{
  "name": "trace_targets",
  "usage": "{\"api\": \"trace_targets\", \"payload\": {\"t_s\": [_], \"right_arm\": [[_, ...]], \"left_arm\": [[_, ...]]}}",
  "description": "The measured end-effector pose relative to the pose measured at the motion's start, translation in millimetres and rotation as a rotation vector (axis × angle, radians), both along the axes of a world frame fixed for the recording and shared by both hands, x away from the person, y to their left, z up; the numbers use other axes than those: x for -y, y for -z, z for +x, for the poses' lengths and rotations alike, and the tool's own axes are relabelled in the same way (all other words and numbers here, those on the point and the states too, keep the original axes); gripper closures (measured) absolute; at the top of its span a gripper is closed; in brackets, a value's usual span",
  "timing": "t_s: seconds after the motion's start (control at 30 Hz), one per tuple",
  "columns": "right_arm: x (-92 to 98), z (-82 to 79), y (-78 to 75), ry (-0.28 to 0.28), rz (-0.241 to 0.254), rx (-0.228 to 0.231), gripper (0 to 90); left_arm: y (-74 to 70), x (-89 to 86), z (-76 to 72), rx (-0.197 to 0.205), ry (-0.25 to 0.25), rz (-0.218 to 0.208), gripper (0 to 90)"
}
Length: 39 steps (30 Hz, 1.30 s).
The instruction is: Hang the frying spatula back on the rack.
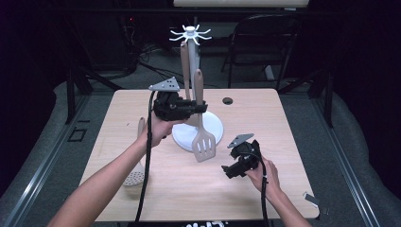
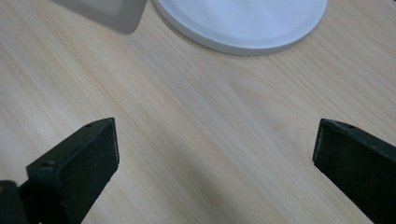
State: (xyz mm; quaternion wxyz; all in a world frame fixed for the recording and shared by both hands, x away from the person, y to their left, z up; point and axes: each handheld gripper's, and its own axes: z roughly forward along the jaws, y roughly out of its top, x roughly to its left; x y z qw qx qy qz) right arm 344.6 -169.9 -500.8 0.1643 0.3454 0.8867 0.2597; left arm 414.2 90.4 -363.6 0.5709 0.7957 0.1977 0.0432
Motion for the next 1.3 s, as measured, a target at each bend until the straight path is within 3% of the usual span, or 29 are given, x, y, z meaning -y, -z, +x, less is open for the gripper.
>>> {"api": "trace_targets", "payload": {"t_s": [0.8, 1.3], "right_arm": [[1.2, -0.8, 1.6, 0.001, -0.027, -0.006, 0.3], [-1.3, -1.0, 3.8, -0.014, -0.041, -0.015, 0.3]], "left_arm": [[-26.2, 5.7, 33.7, 0.019, -0.05, 0.008, 77.1], [-38.2, 8.7, 45.4, 0.021, -0.08, 0.028, 77.1]]}}
